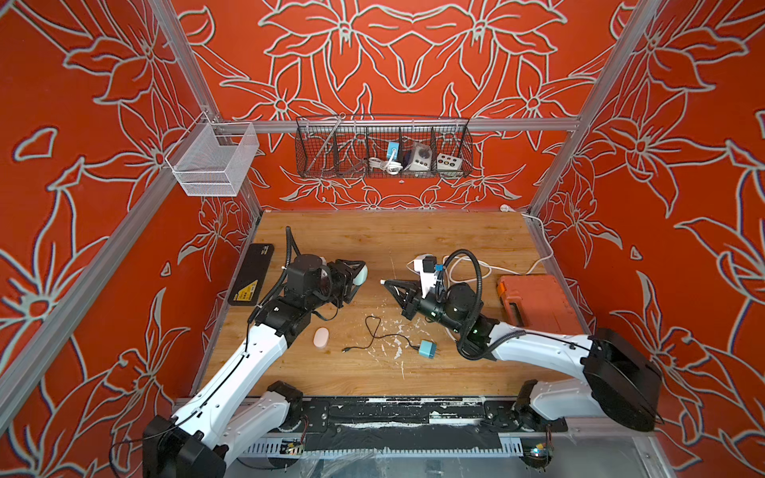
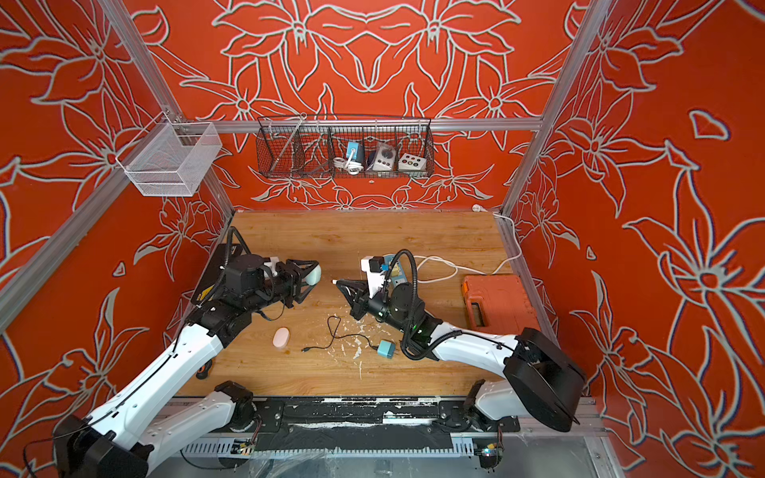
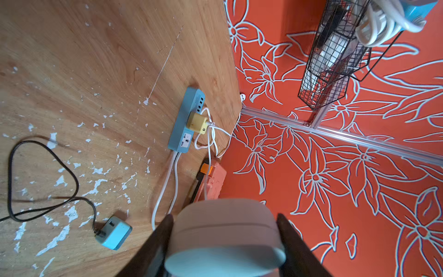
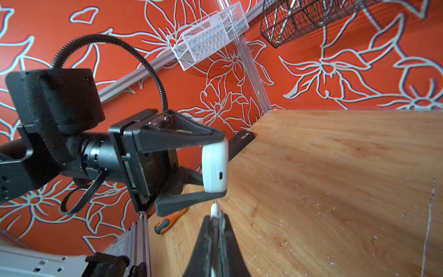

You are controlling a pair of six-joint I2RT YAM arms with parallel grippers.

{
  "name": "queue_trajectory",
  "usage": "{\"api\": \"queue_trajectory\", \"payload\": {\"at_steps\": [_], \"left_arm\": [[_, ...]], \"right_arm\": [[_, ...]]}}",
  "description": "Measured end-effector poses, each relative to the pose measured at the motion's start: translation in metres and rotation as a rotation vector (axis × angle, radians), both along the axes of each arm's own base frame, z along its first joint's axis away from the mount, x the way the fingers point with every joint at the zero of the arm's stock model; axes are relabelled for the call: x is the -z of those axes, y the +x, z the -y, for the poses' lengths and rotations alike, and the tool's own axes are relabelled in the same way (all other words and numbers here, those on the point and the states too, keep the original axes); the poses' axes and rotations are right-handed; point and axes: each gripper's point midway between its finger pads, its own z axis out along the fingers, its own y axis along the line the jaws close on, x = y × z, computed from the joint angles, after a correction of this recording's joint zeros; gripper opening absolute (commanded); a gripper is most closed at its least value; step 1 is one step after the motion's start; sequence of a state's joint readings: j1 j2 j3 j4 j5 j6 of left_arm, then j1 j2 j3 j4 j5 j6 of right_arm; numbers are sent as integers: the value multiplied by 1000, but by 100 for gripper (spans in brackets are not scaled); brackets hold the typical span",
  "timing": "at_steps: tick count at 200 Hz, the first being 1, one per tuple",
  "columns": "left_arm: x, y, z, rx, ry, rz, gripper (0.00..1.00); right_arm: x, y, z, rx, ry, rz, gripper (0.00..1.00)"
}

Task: Charge the bluetooth headset
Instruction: Insert the charging cable into the bluetooth headset.

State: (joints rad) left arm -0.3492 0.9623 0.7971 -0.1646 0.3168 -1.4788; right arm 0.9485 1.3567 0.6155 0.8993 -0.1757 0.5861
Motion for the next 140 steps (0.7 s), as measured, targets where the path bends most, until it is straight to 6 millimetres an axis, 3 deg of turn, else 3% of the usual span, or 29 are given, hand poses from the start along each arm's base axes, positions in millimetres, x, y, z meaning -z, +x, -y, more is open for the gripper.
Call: {"api": "queue_trajectory", "payload": {"at_steps": [42, 96, 140], "left_arm": [[0, 0, 6, -6, -45, -8, 55], [15, -3, 5, -44, -124, -64, 53], [4, -3, 10, -32, -200, -49, 51]], "right_arm": [[-10, 1, -1, 37, 49, 40, 0], [-14, 1, -2, 66, 65, 66, 0], [-6, 1, -7, 68, 51, 61, 0]]}}
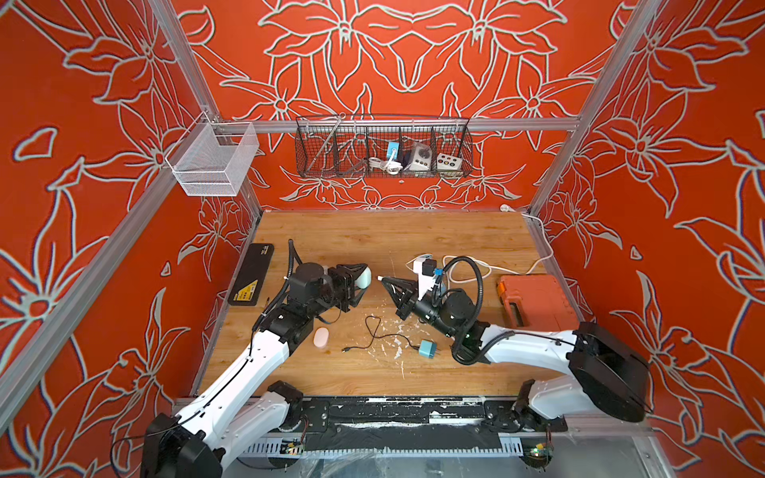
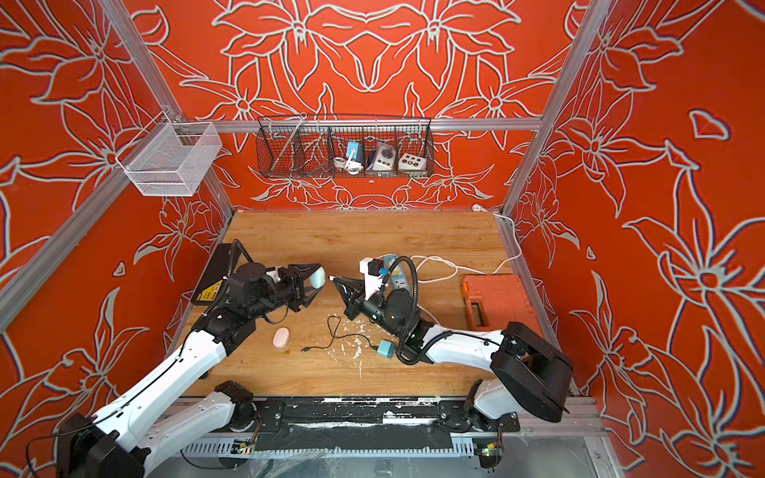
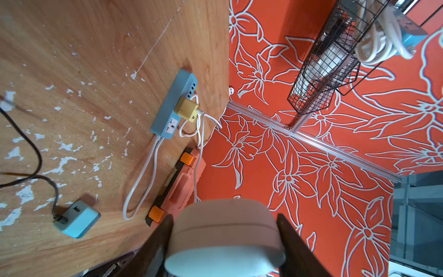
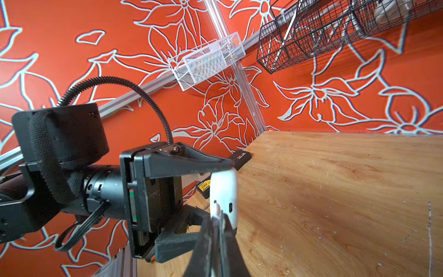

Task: Charge the bluetooth headset
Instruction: Insert the charging cable into the bluetooth headset.

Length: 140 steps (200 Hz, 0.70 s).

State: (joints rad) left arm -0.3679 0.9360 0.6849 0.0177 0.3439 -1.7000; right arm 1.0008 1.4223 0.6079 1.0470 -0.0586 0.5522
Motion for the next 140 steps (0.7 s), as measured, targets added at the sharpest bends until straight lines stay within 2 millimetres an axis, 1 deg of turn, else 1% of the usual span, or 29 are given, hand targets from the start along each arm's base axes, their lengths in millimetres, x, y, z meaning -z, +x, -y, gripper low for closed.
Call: {"api": "queue_trajectory", "payload": {"at_steps": [21, 67, 112, 140], "left_arm": [[-4, -1, 4, 18, -31, 12, 50], [0, -6, 8, 49, -49, 1, 50], [-7, -8, 10, 65, -61, 24, 50], [-8, -9, 10, 70, -63, 26, 50]], "right_arm": [[1, 1, 0, 4, -4, 1, 0], [1, 2, 0, 15, -9, 9, 0], [2, 3, 1, 26, -15, 14, 0], [3, 3, 1, 25, -17, 13, 0]]}}
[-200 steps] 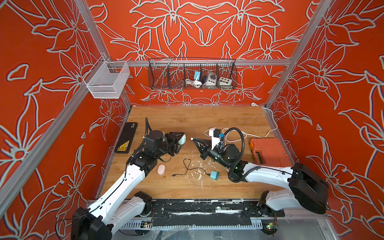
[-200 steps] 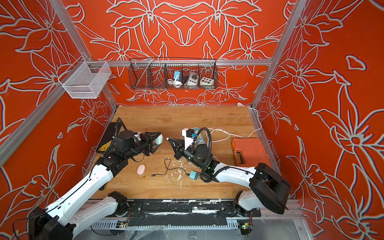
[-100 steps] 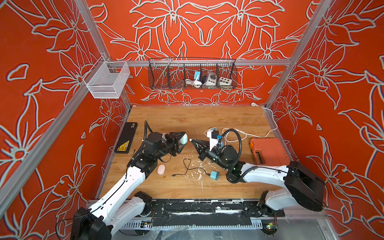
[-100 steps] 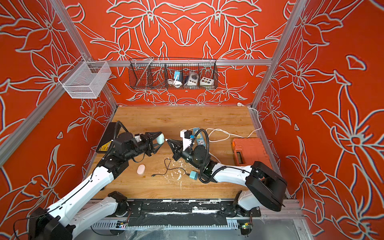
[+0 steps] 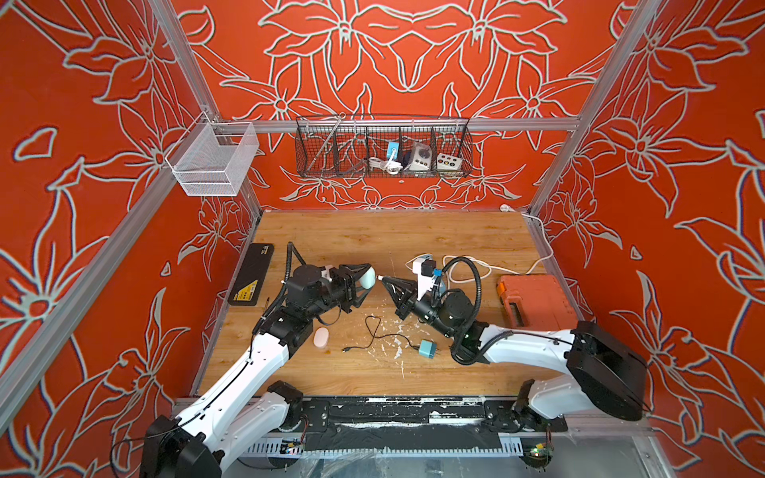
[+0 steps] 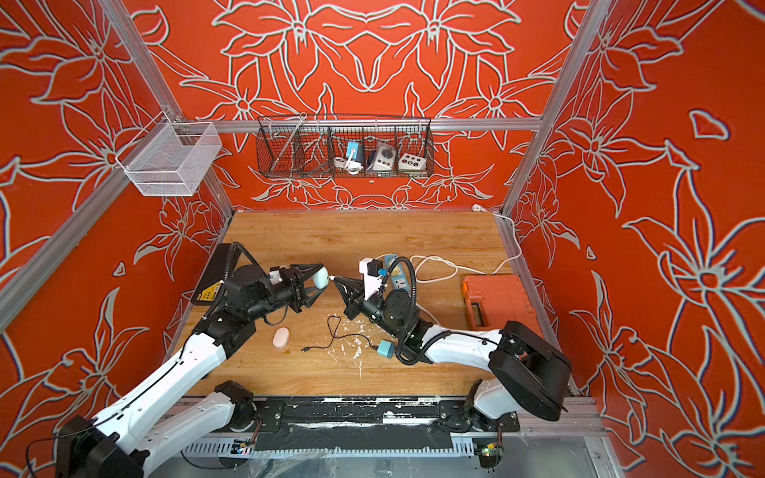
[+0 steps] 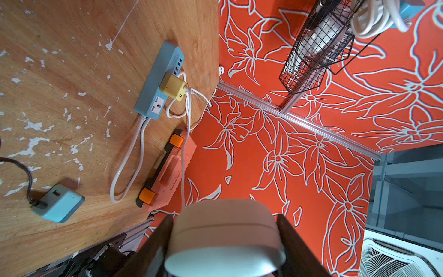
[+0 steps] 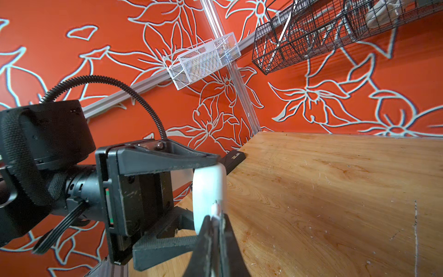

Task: Charge the bluetooth headset
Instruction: Insert the charging cable into the bluetooth headset.

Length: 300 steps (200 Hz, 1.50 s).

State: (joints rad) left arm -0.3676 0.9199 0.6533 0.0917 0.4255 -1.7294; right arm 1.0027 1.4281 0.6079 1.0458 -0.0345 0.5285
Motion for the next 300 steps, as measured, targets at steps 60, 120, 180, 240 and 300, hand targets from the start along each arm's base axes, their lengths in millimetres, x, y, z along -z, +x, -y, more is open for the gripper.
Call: {"api": "queue_trajectory", "payload": {"at_steps": [60, 120, 180, 240, 300], "left_arm": [[0, -1, 0, 3, -1, 1, 50], [0, 0, 0, 3, 1, 3, 50], [0, 0, -1, -2, 6, 7, 50], [0, 2, -3, -12, 17, 15, 49], [0, 5, -6, -28, 24, 20, 49]], "right_arm": [[3, -1, -2, -7, -7, -4, 0], [5, -1, -4, -17, -14, -7, 0], [3, -1, -6, -21, -9, -4, 0], [4, 1, -9, -24, -4, -9, 0], [5, 2, -13, -34, 0, -16, 0]]}}
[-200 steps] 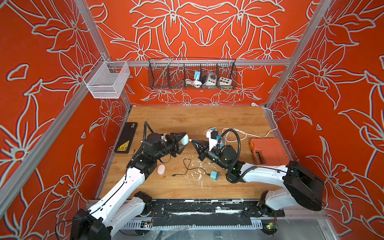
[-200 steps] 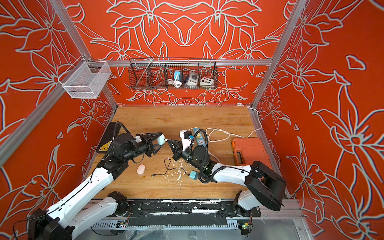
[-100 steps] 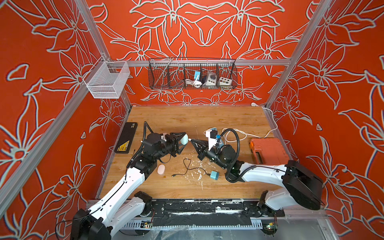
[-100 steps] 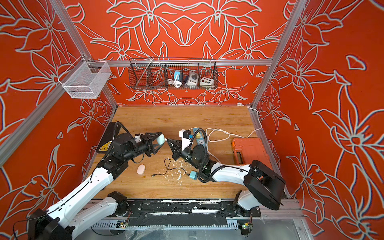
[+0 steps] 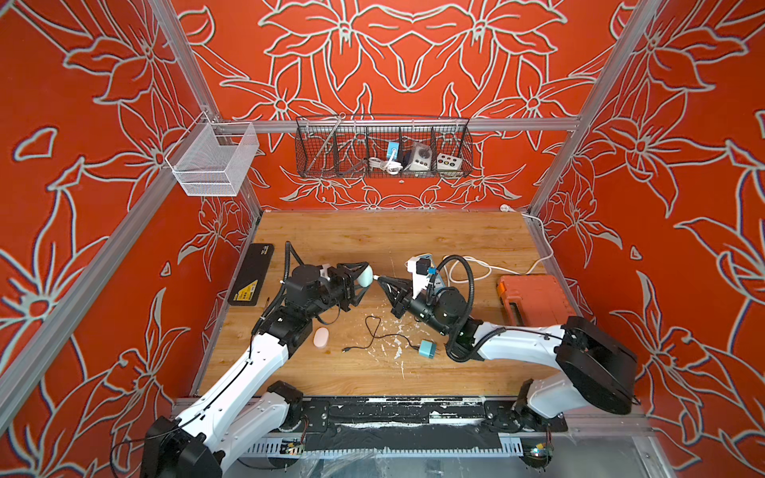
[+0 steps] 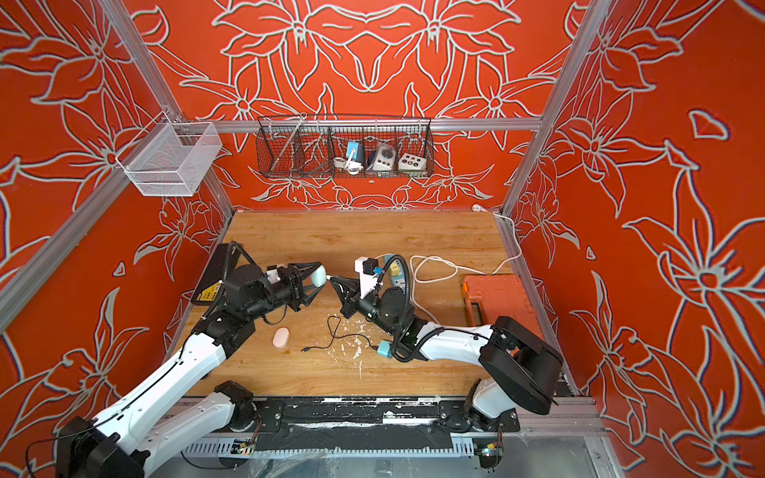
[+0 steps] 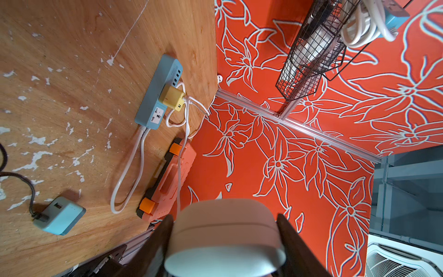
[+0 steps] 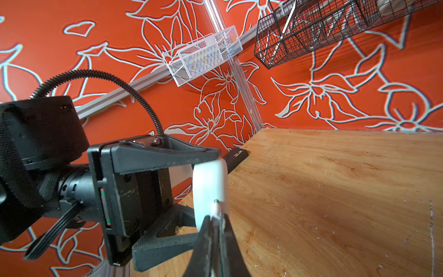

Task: Charge the bluetooth headset
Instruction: Insert the charging cable into the bluetooth headset.

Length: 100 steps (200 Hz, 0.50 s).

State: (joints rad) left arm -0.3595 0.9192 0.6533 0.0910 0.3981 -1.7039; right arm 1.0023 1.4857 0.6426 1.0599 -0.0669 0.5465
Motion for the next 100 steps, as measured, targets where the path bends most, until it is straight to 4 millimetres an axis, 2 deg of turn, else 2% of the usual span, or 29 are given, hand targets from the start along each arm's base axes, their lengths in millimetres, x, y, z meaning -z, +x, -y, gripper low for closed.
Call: {"api": "queue_trajectory", "payload": {"at_steps": [100], "left_arm": [[0, 0, 0, 5, 7, 7, 46]], "right_arm": [[1, 0, 0, 4, -26, 28, 0]]}}
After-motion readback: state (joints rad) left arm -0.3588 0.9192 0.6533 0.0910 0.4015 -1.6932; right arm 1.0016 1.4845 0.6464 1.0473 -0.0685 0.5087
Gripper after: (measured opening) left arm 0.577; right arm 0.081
